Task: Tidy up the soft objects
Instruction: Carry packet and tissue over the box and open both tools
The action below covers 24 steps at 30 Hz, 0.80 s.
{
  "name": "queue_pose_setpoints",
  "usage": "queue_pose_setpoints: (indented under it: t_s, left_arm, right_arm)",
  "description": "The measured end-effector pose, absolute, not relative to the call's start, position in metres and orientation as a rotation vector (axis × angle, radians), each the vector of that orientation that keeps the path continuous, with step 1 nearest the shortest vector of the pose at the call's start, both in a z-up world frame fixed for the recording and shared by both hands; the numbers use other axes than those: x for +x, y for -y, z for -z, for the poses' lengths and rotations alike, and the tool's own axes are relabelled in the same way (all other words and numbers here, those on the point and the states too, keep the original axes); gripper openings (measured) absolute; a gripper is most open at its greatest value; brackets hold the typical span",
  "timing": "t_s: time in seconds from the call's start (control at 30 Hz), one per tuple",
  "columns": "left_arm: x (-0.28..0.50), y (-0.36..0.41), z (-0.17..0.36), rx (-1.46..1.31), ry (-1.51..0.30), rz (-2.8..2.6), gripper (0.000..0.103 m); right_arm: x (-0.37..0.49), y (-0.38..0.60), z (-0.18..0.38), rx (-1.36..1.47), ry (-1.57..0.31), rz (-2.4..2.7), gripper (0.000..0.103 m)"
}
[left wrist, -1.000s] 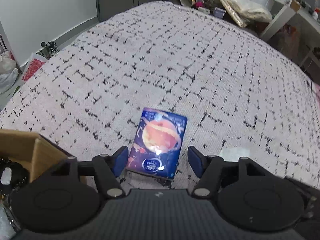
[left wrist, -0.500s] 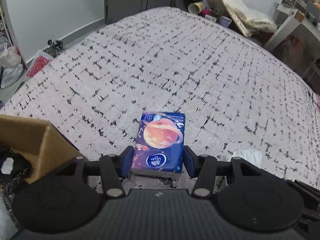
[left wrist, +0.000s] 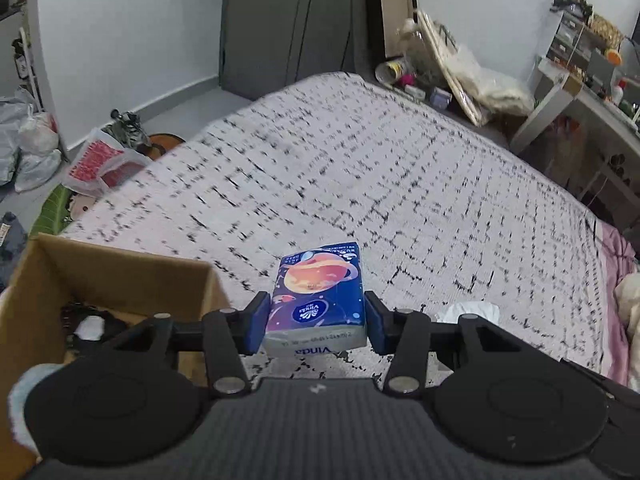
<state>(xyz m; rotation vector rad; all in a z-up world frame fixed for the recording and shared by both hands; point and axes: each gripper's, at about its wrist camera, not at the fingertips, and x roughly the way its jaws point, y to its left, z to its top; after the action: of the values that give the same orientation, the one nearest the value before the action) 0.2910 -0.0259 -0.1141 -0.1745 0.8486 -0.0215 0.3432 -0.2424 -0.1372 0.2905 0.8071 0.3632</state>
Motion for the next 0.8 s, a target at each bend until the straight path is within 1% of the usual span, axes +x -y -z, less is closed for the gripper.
queue_pose_setpoints:
  t_s: [0.23, 0.5, 0.8]
  left_arm:
    - [0.260, 0.010, 0.080, -0.203, -0.777, 0.006, 0.048]
    - [0.228, -0.022, 0.068, -0.194, -0.757, -0.049, 0.048]
    - [0.213, -0.066, 0.064, -0.236, -0.749, -0.111, 0.048]
  right_arm:
    - [0.325, 0.238, 0.113, 0.279, -0.732, -0.389, 0.039]
    - [0.313, 0.230, 0.100, 0.299, -0.707, -0.419, 0.039]
    - [0.297, 0.206, 0.085, 0.288, -0.682, -0.477, 0.039]
